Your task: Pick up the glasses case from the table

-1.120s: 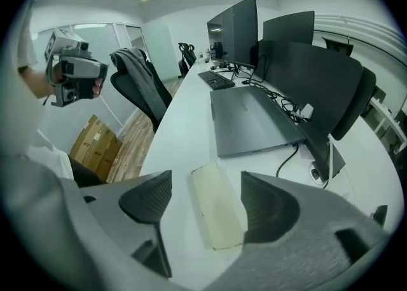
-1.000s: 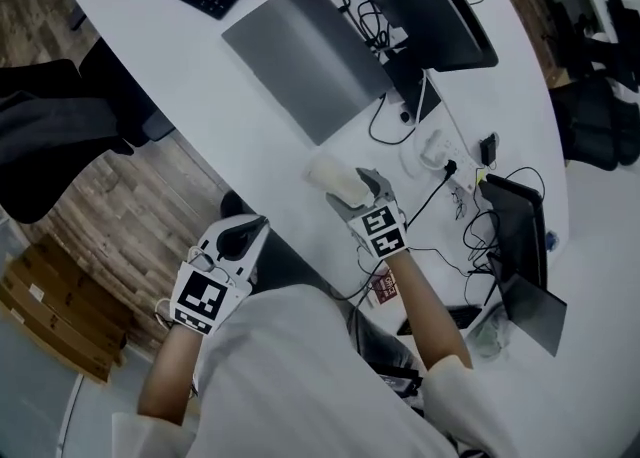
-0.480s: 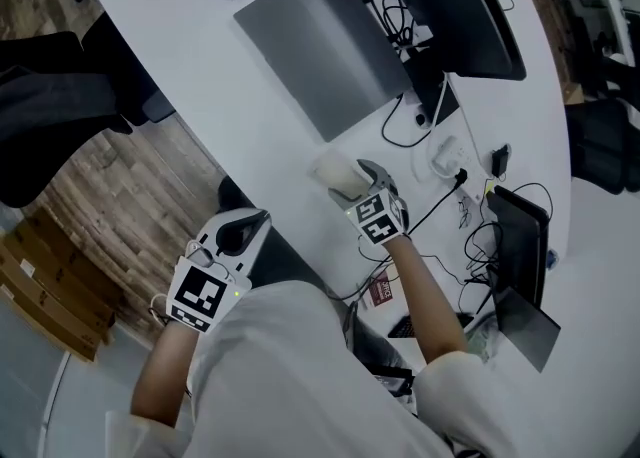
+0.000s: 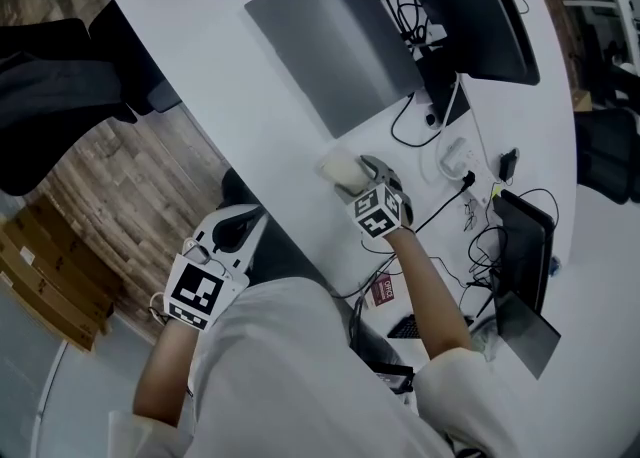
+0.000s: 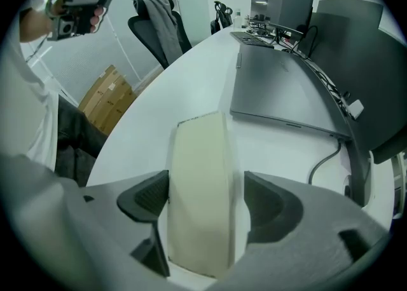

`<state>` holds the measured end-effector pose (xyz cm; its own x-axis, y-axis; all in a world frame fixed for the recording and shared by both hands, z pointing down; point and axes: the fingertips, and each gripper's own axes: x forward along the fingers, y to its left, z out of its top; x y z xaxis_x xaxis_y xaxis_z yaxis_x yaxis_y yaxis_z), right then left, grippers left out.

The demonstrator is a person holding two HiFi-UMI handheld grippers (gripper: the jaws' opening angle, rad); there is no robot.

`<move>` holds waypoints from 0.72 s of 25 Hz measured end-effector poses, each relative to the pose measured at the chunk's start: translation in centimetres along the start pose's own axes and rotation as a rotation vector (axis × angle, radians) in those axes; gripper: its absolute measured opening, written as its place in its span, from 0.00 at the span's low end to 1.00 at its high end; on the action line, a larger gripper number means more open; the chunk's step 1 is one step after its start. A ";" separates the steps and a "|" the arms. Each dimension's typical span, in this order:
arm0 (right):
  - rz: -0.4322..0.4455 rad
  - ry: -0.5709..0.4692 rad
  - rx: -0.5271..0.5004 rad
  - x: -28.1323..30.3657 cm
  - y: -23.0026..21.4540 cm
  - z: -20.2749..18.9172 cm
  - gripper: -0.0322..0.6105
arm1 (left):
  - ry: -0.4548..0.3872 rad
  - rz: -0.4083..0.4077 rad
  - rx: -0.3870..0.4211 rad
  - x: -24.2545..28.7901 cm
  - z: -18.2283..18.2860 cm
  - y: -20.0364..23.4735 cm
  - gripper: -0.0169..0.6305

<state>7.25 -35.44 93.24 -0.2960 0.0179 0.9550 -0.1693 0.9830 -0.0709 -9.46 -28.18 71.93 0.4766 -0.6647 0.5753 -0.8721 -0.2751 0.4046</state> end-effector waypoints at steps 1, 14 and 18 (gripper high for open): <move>-0.003 0.001 -0.006 0.0 0.1 0.0 0.62 | 0.001 0.003 -0.001 -0.1 -0.1 0.0 0.04; 0.040 -0.009 0.107 -1.2 1.1 0.5 0.53 | -0.029 0.044 -0.015 -2.7 1.5 -1.0 0.04; 0.056 -0.083 0.161 -2.9 2.0 2.0 0.53 | -0.061 0.071 -0.004 -4.2 2.0 -1.0 0.04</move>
<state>5.87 -33.91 89.75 -0.3848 0.0497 0.9216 -0.2969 0.9388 -0.1746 -10.82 -26.48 67.65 0.4056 -0.7237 0.5583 -0.9031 -0.2228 0.3672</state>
